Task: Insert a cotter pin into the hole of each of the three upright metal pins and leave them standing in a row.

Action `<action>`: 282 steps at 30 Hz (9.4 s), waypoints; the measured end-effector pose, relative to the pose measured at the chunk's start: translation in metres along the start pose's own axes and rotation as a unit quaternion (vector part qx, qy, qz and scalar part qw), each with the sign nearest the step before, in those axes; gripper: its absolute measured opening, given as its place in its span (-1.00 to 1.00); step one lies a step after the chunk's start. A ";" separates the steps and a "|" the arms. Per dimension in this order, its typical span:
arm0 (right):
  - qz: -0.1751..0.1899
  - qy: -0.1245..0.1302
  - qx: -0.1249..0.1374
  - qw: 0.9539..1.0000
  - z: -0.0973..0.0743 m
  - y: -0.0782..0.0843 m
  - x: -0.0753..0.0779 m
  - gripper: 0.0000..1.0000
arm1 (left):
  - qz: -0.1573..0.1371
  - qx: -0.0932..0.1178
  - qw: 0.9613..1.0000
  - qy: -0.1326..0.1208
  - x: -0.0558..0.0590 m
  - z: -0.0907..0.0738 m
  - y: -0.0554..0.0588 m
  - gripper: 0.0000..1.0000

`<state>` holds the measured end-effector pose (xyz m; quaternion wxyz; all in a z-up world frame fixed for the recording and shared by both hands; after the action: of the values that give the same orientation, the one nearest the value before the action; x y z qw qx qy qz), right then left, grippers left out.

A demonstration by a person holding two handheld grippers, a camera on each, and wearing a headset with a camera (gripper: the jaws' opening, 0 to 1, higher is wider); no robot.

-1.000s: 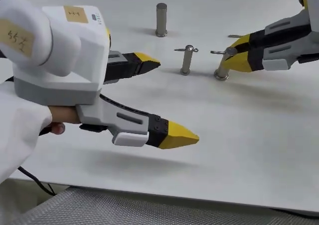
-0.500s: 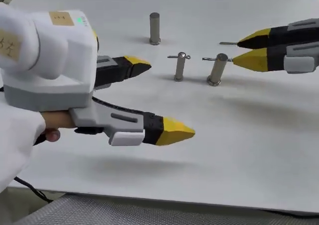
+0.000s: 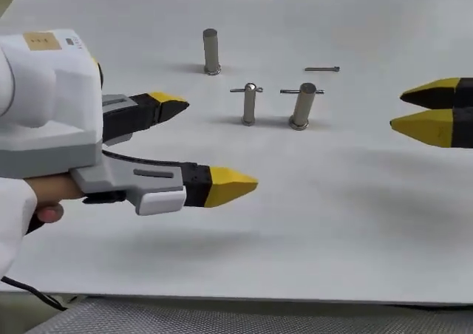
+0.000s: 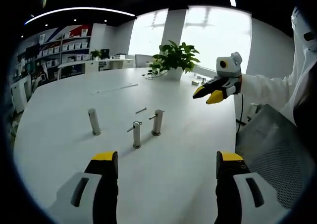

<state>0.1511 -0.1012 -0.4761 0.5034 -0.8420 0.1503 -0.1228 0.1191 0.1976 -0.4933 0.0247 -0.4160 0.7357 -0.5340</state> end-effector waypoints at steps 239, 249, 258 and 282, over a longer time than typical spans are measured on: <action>-0.058 0.031 -0.129 0.989 0.001 -0.012 0.066 -0.09 | -0.011 -0.005 0.999 0.039 0.006 -0.002 0.022 0.97; -0.140 -0.032 -0.182 0.973 0.046 -0.040 0.095 -0.12 | -0.013 0.000 0.999 0.034 0.010 -0.005 0.025 0.97; -0.181 -0.082 -0.221 0.955 0.092 -0.044 0.117 -0.13 | -0.021 0.006 1.000 0.011 0.003 -0.021 0.027 0.92; -0.224 -0.158 -0.317 0.908 0.156 -0.012 0.141 -0.44 | -0.045 0.008 0.999 -0.002 0.004 -0.033 0.039 0.74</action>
<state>0.3389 -0.0222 -0.5300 0.1865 -0.9771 -0.0932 -0.0435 0.0776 0.2236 -0.5091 0.0054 -0.4499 0.7115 -0.5397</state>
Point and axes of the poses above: the centre of the closed fingertips' face, and the gripper's own axes: z roughly forward along the fingers, x roughly to its right, y roughly out of its underside, the point moved 8 cm from there along -z, roughly backward along the fingers, and after that the axes turned 15 degrees about -z, right-handed, at the moved point
